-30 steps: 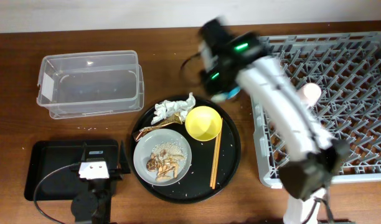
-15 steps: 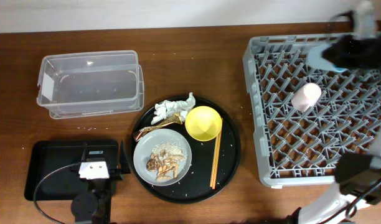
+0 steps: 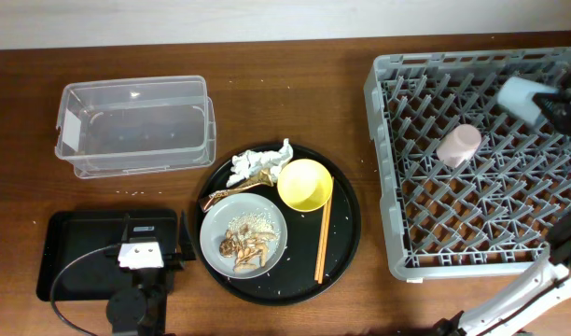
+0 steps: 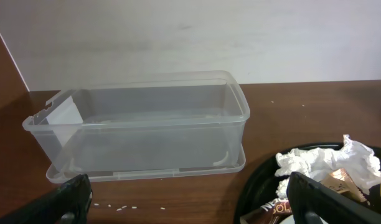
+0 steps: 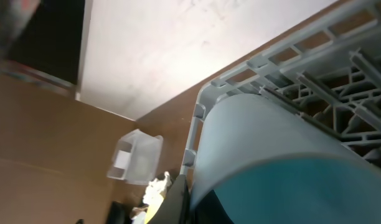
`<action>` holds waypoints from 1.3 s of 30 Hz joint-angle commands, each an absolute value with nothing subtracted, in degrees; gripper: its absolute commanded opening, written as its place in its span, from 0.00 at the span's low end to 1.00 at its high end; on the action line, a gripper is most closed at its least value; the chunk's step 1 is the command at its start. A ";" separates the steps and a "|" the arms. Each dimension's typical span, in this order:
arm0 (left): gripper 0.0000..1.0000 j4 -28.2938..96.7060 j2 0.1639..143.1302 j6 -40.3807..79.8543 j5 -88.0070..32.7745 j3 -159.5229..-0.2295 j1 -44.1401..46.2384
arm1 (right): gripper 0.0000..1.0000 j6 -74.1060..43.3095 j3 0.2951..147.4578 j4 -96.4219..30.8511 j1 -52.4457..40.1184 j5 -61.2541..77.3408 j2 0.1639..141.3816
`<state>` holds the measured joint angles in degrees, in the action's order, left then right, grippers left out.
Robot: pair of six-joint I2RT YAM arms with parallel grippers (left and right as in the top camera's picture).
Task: Sort waste into correct bins and load items into the dishwasher rack
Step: 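Carry the blue cup over the rack beside the pink cup, then lower the blue cup into the rack and release it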
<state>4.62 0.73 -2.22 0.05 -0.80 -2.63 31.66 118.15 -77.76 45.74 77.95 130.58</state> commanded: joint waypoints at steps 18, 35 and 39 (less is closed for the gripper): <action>0.99 4.75 0.36 -3.09 0.25 -0.49 -2.39 | 0.04 24.53 117.91 -70.67 38.85 71.64 138.28; 1.00 4.75 0.36 -3.09 0.25 -0.49 -2.39 | 0.10 23.51 117.97 -76.12 42.92 71.05 137.73; 0.99 4.75 0.36 -3.11 0.25 -0.49 -2.39 | 0.10 19.27 117.97 -76.14 44.58 64.77 136.84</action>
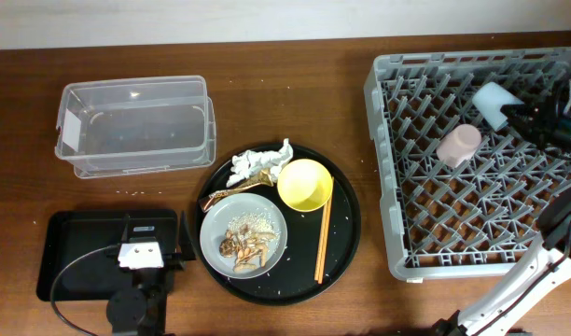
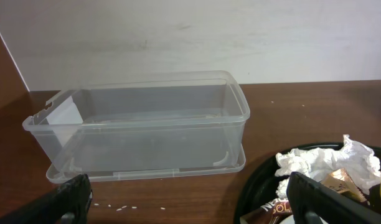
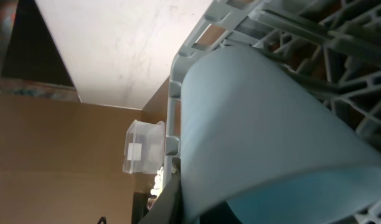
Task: Sort waste into correct bins and load items into the dishwasher rack
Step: 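Lower the blue cup into the rack and release it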
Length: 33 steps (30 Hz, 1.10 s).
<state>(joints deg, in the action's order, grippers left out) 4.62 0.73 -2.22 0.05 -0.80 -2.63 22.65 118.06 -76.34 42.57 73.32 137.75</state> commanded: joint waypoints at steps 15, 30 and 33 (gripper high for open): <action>0.99 4.75 0.36 -3.11 0.25 -0.49 -2.39 | 0.17 15.25 118.08 -79.57 49.54 59.05 133.40; 0.99 4.75 0.36 -3.11 0.25 -0.49 -2.39 | 0.30 -8.03 118.08 -74.13 49.12 33.82 109.12; 0.99 4.75 0.36 -3.09 0.25 -0.49 -2.39 | 0.29 -7.90 118.08 -75.48 46.28 33.76 105.51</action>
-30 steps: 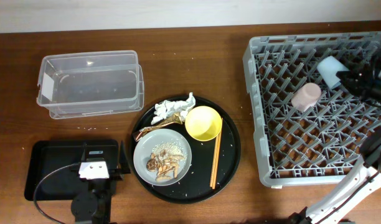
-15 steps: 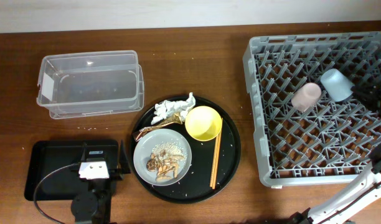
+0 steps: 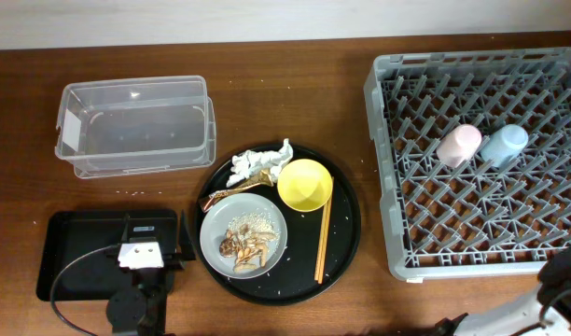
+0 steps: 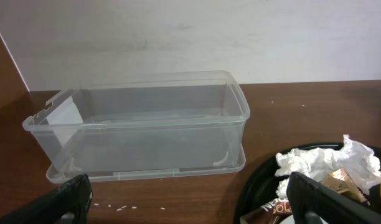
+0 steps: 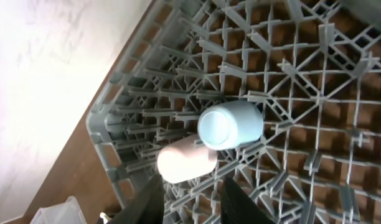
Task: Sort waste into correct bins and load items into the dishwasher rack
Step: 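Lower the blue cup into the rack and release it, then return the right gripper to the tray and grasp the yellow bowl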
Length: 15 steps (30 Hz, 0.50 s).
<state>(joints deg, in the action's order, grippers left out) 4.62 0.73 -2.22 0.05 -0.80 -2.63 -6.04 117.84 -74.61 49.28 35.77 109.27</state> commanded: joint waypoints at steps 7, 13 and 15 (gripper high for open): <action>1.00 4.75 0.36 -3.11 0.25 -0.49 -2.39 | 0.31 -6.66 118.06 -79.42 27.62 25.15 99.02; 0.99 4.75 0.36 -3.11 0.25 -0.49 -2.39 | 0.68 -0.69 117.89 -83.15 2.79 24.82 100.55; 0.99 4.78 0.36 -3.11 0.25 -0.49 -2.39 | 0.74 0.93 117.89 -83.02 -4.05 24.75 102.02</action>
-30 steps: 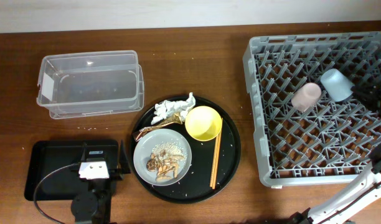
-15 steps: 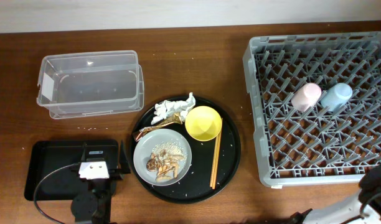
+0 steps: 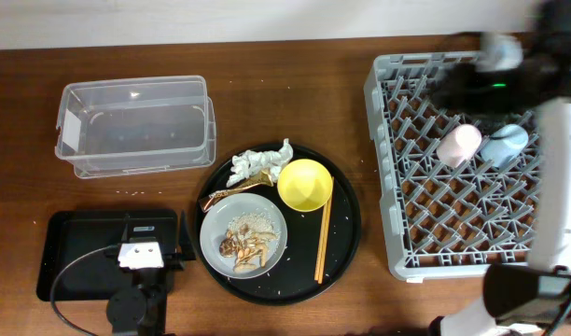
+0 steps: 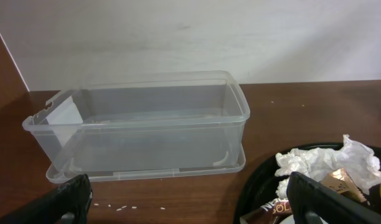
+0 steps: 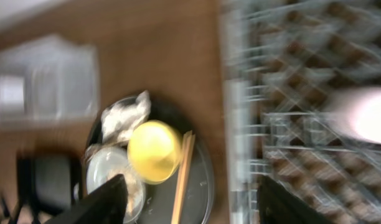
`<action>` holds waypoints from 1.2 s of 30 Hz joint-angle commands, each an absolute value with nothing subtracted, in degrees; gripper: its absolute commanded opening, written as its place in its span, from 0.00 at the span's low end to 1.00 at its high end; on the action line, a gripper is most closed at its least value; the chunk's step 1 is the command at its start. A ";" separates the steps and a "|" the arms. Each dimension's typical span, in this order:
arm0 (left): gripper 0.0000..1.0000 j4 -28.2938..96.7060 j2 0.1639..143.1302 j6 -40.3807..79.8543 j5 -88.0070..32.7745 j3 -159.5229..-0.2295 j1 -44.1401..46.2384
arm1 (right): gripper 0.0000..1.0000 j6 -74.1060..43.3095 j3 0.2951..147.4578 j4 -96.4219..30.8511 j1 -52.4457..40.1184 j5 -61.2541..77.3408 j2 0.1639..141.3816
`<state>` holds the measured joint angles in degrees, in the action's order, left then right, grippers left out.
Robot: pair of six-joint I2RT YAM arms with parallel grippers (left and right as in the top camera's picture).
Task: Sort waste into correct bins and load items into the dishwasher rack
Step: 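Return the right gripper to the tray and grasp the yellow bowl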
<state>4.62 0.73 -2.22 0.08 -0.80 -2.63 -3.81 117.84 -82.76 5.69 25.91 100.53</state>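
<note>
A pink cup (image 3: 459, 144) and a pale blue cup (image 3: 505, 143) lie side by side in the grey dishwasher rack (image 3: 388, 187). The round black tray (image 3: 346, 233) carries a yellow bowl (image 3: 304, 184), a grey plate with food scraps (image 3: 243, 233), chopsticks (image 3: 323, 238), a crumpled tissue (image 3: 259, 161) and a wrapper (image 3: 231, 193). My right gripper (image 5: 193, 202) is open and empty, high over the rack's left part; its blurred view takes in the bowl (image 5: 154, 151) and the chopsticks (image 5: 183, 168). My left gripper (image 4: 193, 199) rests open over the black bin (image 3: 71, 252).
A clear plastic bin (image 3: 134, 126) stands at the back left, also in the left wrist view (image 4: 141, 124). Rice grains lie scattered on the wooden table. My right arm (image 3: 558, 168) runs along the rack's right side.
My right arm has swung from off the table's lower right to across the rack's far edge. Its camera now faces the tray instead of the two cups. The cups have not moved.
My right gripper held the blue cup over the rack's far right corner, then closer to the pink cup. Half a second ago the blue cup lay in the rack beside the pink one, with the gripper off it. The left arm has stayed still.
</note>
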 commanded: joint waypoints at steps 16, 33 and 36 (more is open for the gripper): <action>0.99 4.75 0.36 -3.11 0.25 -0.49 -2.39 | 0.45 -8.29 117.89 -76.49 -36.49 7.81 126.28; 0.99 4.75 0.36 -3.11 0.25 -0.49 -2.39 | 0.36 -14.09 110.65 -73.30 -38.72 3.36 132.51; 0.99 4.75 0.36 -3.11 0.25 -0.49 -2.39 | 0.33 -15.27 110.30 -73.21 -38.72 3.36 132.51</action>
